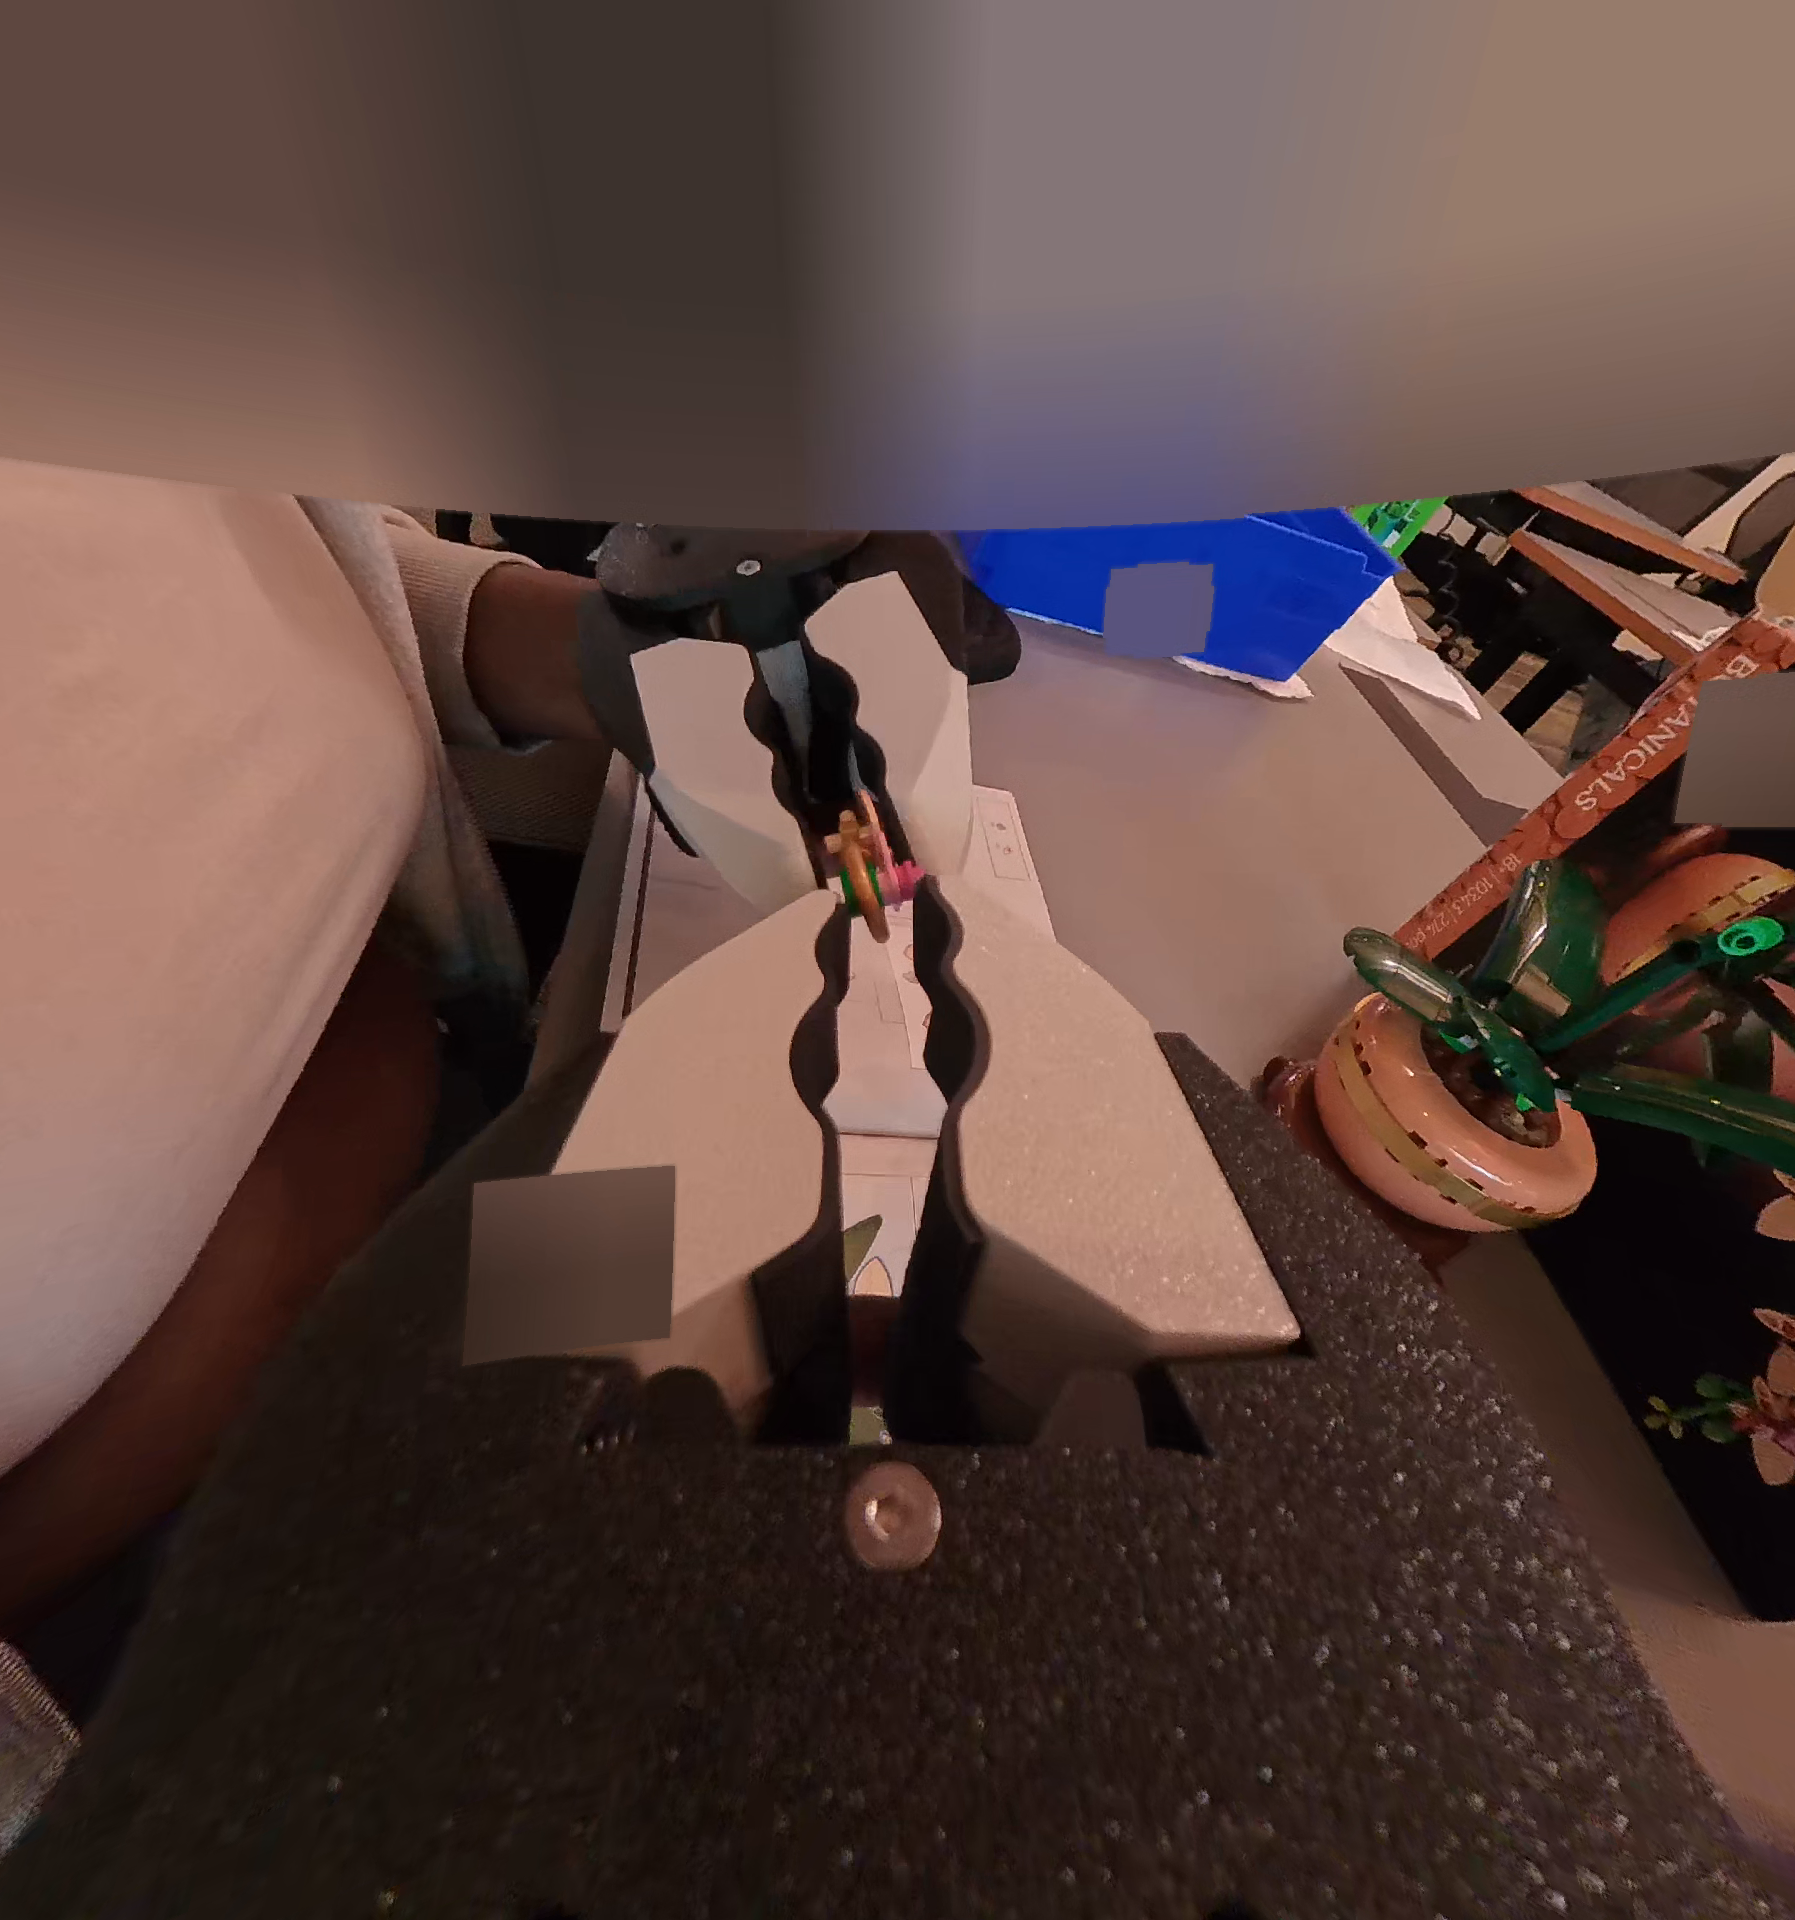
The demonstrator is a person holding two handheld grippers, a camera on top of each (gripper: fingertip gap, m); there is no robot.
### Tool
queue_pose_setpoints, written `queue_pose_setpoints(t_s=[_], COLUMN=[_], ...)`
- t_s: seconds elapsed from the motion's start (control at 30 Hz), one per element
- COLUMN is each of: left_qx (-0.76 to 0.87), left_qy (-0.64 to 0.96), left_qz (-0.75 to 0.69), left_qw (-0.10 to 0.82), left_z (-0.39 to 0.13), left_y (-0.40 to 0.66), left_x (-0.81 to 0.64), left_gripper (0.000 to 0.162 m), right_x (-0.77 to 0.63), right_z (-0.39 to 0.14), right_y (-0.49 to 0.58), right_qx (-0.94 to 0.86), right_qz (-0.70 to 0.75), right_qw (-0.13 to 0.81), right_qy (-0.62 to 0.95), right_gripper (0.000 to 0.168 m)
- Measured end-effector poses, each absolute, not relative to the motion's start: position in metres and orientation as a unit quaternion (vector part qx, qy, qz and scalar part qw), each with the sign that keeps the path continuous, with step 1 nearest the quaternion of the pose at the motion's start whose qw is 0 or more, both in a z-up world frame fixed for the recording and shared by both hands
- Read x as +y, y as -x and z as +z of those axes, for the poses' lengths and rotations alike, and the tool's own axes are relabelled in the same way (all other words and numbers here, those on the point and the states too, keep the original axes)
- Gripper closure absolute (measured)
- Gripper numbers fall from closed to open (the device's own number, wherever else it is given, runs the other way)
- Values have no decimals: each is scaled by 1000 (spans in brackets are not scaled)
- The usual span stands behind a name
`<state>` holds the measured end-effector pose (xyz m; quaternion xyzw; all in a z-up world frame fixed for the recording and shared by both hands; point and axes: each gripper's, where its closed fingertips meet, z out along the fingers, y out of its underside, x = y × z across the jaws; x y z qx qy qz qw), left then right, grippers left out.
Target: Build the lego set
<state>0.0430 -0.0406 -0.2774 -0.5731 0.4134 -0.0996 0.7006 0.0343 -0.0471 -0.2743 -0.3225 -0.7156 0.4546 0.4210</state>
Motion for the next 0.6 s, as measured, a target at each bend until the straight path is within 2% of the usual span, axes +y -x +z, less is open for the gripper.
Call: queue_pose_setpoints(t_s=[0.27,0.37,0.6], left_qx=[412,406,399], left_qy=[573,570,577], left_qz=[-103,-105,-115], left_qw=[701,707,704], left_z=[-278,-276,-279], left_y=[-43,-42,-40], left_x=[-41,-41,-39], left_gripper=[143,141,147], right_x=[-46,-46,-48], right_z=[-275,-277,-279], right_y=[-34,-34,-35], right_qx=[-718,-721,-717], right_qz=[455,451,460], right_qw=[416,416,410], right_qy=[323,324,326], right_gripper=[157,163,163])
